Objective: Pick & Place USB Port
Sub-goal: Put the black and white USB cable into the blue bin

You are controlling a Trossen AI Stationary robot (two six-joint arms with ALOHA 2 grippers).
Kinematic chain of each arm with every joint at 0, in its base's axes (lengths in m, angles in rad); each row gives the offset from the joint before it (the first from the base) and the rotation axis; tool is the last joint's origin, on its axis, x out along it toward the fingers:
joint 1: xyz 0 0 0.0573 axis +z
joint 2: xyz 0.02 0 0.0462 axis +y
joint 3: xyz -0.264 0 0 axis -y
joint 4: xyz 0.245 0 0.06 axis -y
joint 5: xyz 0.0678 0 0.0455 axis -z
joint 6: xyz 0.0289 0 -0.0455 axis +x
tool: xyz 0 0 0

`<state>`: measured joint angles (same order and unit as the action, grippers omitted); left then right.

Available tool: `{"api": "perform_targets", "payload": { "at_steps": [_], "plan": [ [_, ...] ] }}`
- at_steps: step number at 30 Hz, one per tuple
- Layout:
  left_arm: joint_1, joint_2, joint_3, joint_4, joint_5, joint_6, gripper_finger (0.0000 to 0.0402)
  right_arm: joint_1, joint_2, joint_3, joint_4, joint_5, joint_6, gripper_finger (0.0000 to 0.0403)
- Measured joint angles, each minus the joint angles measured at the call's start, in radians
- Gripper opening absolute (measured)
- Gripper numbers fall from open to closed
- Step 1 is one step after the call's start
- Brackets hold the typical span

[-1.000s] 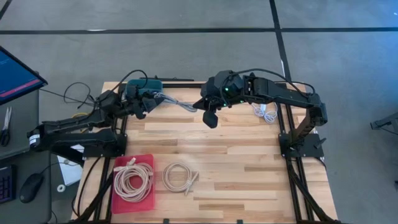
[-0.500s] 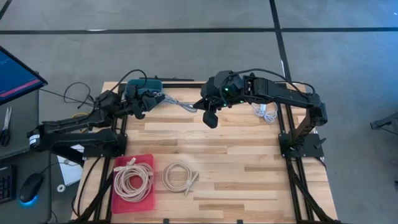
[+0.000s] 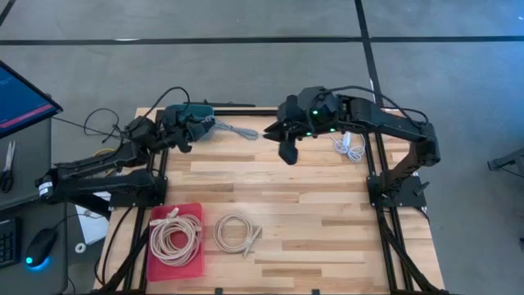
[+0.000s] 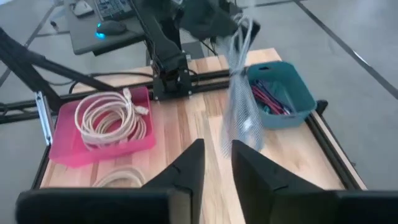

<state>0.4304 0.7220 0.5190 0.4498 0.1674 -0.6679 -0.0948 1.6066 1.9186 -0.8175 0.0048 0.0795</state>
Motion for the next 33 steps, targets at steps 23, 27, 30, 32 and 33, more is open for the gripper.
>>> {"api": "perform_targets", "payload": {
  "at_steps": [23, 27, 30, 32, 33],
  "plan": [
    [0.522, -0.17, 0.0, -0.645, -0.026, 0.113, 0.0042, 0.121, -0.158, 0.001, -0.25, 0.409, 0.078, 0.0091],
    [0.574, -0.158, 0.0, -0.69, -0.071, 0.113, 0.0042, 0.144, -0.166, 0.001, -0.308, 0.461, 0.107, 0.0091],
    [0.608, -0.149, 0.0, -0.745, -0.115, 0.119, 0.0042, 0.162, -0.17, 0.001, -0.335, 0.48, 0.128, 0.0091],
    [0.629, -0.142, 0.0, -0.786, -0.132, 0.143, 0.0042, 0.172, -0.172, 0.001, -0.338, 0.494, 0.131, 0.0091],
    [0.639, -0.136, 0.0, -0.807, -0.141, 0.156, 0.0042, 0.177, -0.174, 0.001, -0.339, 0.498, 0.132, 0.0091]
  ]
}}
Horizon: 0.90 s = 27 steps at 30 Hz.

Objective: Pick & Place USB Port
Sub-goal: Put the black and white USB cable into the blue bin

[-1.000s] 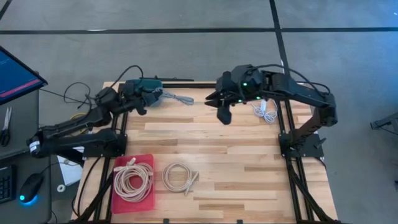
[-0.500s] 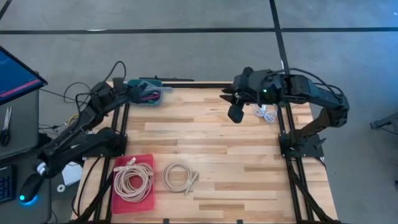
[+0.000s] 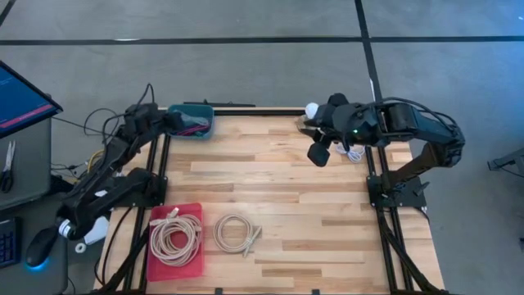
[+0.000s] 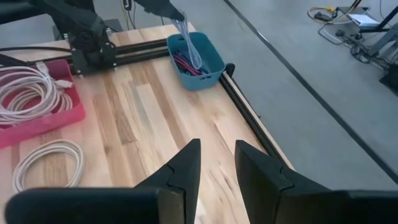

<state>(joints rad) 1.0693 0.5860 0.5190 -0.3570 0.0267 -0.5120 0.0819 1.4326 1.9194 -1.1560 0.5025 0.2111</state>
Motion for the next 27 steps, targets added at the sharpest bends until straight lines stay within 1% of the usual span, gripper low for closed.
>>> {"api": "perform_targets", "payload": {
  "at_steps": [4, 8, 11, 12, 16, 21, 24, 27],
  "plan": [
    [0.03, 0.024, -0.026, -0.016, -0.004, 0.014, 0.0042, 0.004, -0.01, 0.0, 0.0, 0.0, 0.0, 0.0091],
    [0.04, 0.053, -0.091, -0.017, -0.004, 0.002, 0.0042, 0.004, -0.009, 0.0, 0.0, 0.0, 0.003, 0.0091],
    [0.039, 0.071, -0.15, -0.009, -0.004, -0.036, 0.0043, 0.004, -0.009, 0.0, 0.0, -0.001, 0.003, 0.0091],
    [0.039, 0.076, -0.167, -0.003, -0.003, -0.058, 0.005, 0.004, -0.009, 0.0, 0.0, -0.001, 0.003, 0.0091],
    [0.039, 0.082, -0.223, 0.035, -0.027, -0.125, 0.0114, 0.004, -0.009, 0.0, 0.0, -0.003, 0.003, 0.0091],
    [0.039, 0.082, -0.232, 0.09, -0.034, -0.138, 0.0192, 0.004, -0.008, 0.0, 0.0, -0.003, 0.002, 0.0091],
    [0.039, 0.082, -0.232, 0.165, -0.019, -0.174, 0.0232, 0.003, -0.008, 0.0, 0.0, -0.003, 0.0, 0.0091],
    [0.039, 0.082, -0.232, 0.28, 0.009, -0.181, 0.026, 0.003, -0.008, 0.0, 0.0, -0.003, 0.0, 0.0091]
  ]
}}
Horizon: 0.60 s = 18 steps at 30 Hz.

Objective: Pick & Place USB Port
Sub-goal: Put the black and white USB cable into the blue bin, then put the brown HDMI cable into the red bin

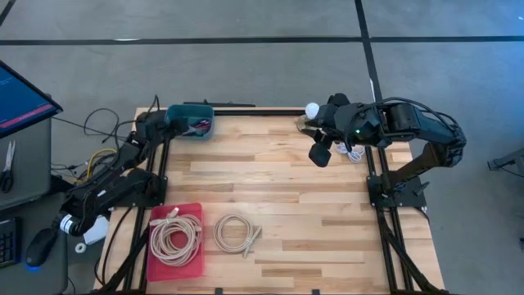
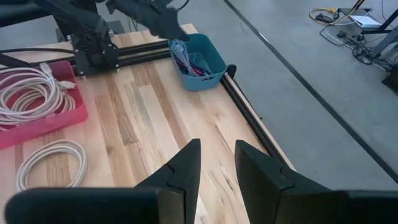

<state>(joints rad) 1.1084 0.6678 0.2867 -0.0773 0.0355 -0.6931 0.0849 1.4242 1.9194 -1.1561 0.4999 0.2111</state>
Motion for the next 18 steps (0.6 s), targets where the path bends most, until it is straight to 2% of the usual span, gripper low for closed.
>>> {"api": "perform_targets", "payload": {
  "at_steps": [3, 8, 11, 14, 18],
  "plan": [
    [0.0, -0.005, 0.002, 0.096, 0.021, -0.046, 0.0274, 0.0, 0.0, 0.0, 0.0, 0.0, 0.0, 0.0091],
    [-0.002, -0.025, 0.002, 0.097, 0.019, -0.068, 0.0273, 0.0, 0.0, 0.0, 0.0, 0.0, 0.0, 0.0091],
    [-0.002, -0.043, 0.002, 0.101, 0.052, -0.088, 0.0262, 0.0, 0.0, 0.0, 0.0, 0.0, 0.0, 0.0091],
    [-0.002, -0.059, 0.001, 0.155, 0.177, -0.098, 0.0248, 0.0, 0.0, 0.0, 0.0, -0.001, 0.0, 0.0091],
    [-0.02, -0.067, 0.001, 0.364, 0.477, -0.107, 0.0223, 0.0, 0.0, 0.0, 0.0, -0.005, 0.0, 0.0091]
  ]
}}
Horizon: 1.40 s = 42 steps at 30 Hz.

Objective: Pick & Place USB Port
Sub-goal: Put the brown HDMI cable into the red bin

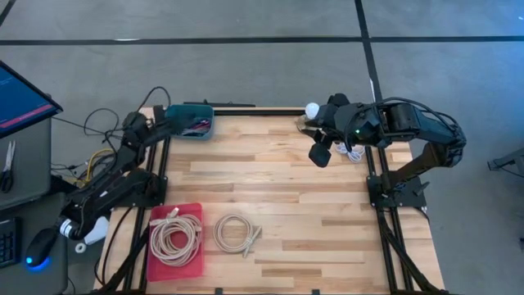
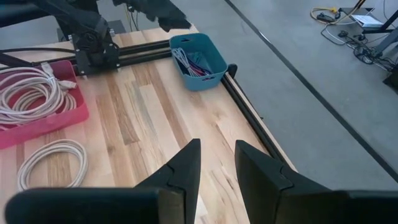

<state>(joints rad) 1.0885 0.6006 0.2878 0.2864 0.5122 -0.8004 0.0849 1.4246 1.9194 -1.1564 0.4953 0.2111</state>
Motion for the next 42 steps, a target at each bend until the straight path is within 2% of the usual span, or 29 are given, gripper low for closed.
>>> {"api": "perform_targets", "payload": {
  "at_steps": [4, 8, 10, 13, 19, 23, 26, 35, 38, 42],
  "plan": [
    [-0.079, -0.008, 0.0, 0.233, 0.204, -0.122, 0.0187, 0.0, 0.0, 0.0, 0.0, -0.01, 0.0, 0.0091],
    [-0.213, -0.028, 0.0, 0.401, 0.245, -0.205, 0.0146, 0.0, 0.0, 0.0, 0.0, -0.026, 0.0, 0.0091],
    [-0.288, -0.039, 0.0, 0.438, 0.219, -0.208, 0.0127, 0.0, 0.0, 0.0, 0.0, -0.026, 0.0, 0.0091],
    [-0.405, -0.054, 0.0, 0.442, 0.129, -0.189, 0.0102, 0.0, 0.001, 0.0, 0.006, -0.026, 0.0, 0.0091],
    [-0.625, -0.041, 0.005, 0.436, -0.026, -0.061, 0.0066, 0.0, 0.002, 0.0, 0.034, -0.026, 0.007, 0.0091],
    [-0.74, -0.003, 0.054, 0.429, -0.1, 0.054, 0.0047, 0.0, 0.002, 0.0, 0.035, -0.026, 0.036, 0.0091],
    [-0.792, 0.033, 0.119, 0.348, -0.139, 0.121, 0.0034, 0.0, 0.002, 0.0, 0.035, -0.026, 0.051, 0.0091],
    [-0.876, 0.135, 0.306, -0.159, -0.179, 0.306, 0.0006, 0.008, 0.002, 0.0, 0.035, -0.026, 0.052, 0.0091],
    [-0.942, 0.151, 0.343, -0.249, -0.258, 0.387, 0.0006, 0.019, 0.002, 0.0, 0.034, -0.025, 0.053, 0.0091],
    [-1.027, 0.153, 0.394, -0.373, -0.406, 0.422, 0.0006, 0.027, 0.002, 0.0, 0.034, -0.025, 0.053, 0.0091]
  ]
}}
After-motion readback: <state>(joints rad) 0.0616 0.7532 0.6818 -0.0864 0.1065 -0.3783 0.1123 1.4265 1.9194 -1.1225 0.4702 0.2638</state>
